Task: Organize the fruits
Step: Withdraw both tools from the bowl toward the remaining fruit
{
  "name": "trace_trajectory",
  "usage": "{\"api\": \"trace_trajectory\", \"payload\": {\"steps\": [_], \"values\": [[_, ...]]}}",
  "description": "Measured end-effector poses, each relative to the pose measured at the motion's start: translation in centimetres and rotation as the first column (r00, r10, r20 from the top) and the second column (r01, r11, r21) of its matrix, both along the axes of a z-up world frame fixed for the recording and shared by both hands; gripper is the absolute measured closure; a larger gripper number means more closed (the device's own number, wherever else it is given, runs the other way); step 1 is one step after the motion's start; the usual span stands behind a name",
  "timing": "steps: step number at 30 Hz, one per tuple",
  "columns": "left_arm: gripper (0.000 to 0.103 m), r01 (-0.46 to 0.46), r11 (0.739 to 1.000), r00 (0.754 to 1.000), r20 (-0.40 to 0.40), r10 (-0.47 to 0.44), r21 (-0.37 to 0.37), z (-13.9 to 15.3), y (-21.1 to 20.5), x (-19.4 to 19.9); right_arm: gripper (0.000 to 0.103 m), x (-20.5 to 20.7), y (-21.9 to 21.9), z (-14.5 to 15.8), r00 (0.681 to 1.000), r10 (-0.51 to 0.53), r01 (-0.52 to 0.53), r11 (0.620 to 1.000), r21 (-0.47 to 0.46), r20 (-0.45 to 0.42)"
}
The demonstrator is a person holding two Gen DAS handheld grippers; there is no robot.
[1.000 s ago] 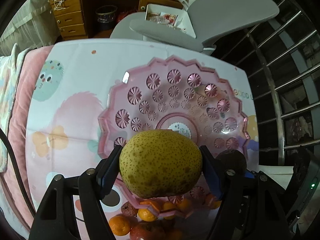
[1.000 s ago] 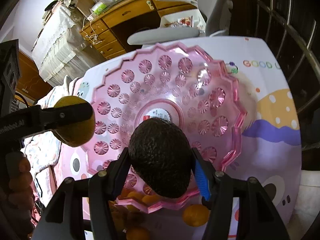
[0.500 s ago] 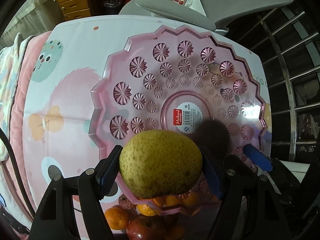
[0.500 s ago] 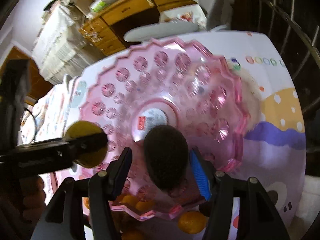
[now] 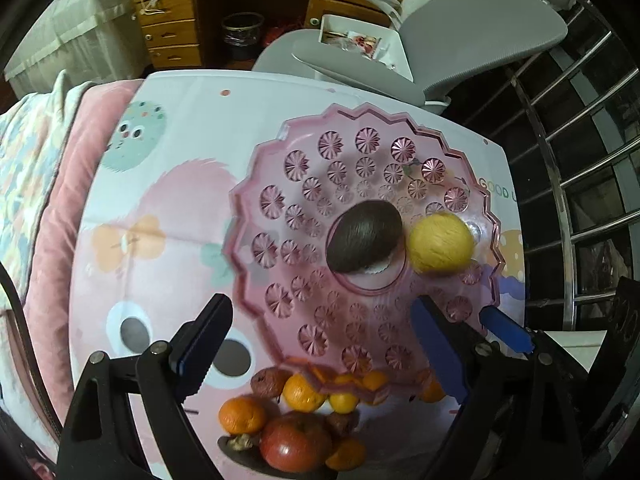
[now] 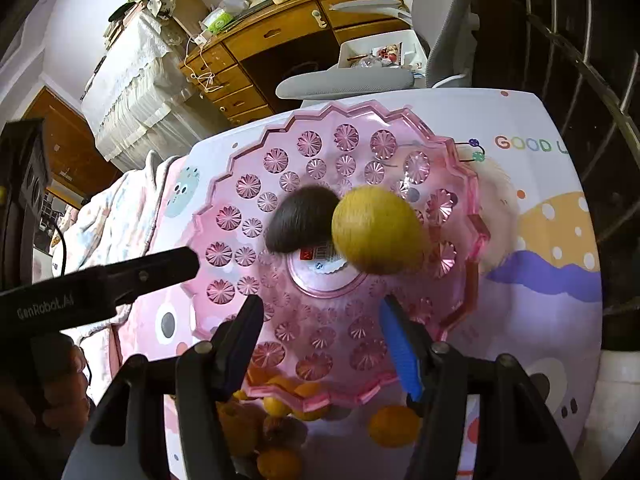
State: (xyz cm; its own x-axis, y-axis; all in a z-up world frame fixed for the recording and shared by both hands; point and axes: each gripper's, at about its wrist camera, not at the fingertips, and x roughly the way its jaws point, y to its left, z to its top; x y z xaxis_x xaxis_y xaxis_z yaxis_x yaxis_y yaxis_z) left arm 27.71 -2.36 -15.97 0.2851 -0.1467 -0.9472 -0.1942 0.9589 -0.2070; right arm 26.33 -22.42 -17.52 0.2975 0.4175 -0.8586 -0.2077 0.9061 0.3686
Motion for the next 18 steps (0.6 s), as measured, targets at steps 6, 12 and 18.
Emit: {"api": "trace_trajectory", "payload": {"steps": [6, 12, 18], "values": [[0.013, -0.031, 0.999, 0.999, 0.033, 0.031, 0.017, 2.2, 1.3, -3.2, 0.042, -1.6, -0.8, 0.9, 0.999, -0.036, 0.036, 0.998, 0.046, -0.013], [0.013, -0.065, 0.998, 0.996, 0.057, 0.064, 0.023, 3.5, 2.9, -6.8, 0.042, -3.4, -1.4, 1.2, 0.996, -0.071, 0.076, 0.992, 0.1, -0.05], [0.013, -0.077, 0.997, 0.995, 0.071, 0.075, 0.016, 4.3, 4.6, -10.5, 0.042, -5.7, -1.3, 1.5, 0.994, -0.082, 0.088, 0.991, 0.096, -0.07]]}}
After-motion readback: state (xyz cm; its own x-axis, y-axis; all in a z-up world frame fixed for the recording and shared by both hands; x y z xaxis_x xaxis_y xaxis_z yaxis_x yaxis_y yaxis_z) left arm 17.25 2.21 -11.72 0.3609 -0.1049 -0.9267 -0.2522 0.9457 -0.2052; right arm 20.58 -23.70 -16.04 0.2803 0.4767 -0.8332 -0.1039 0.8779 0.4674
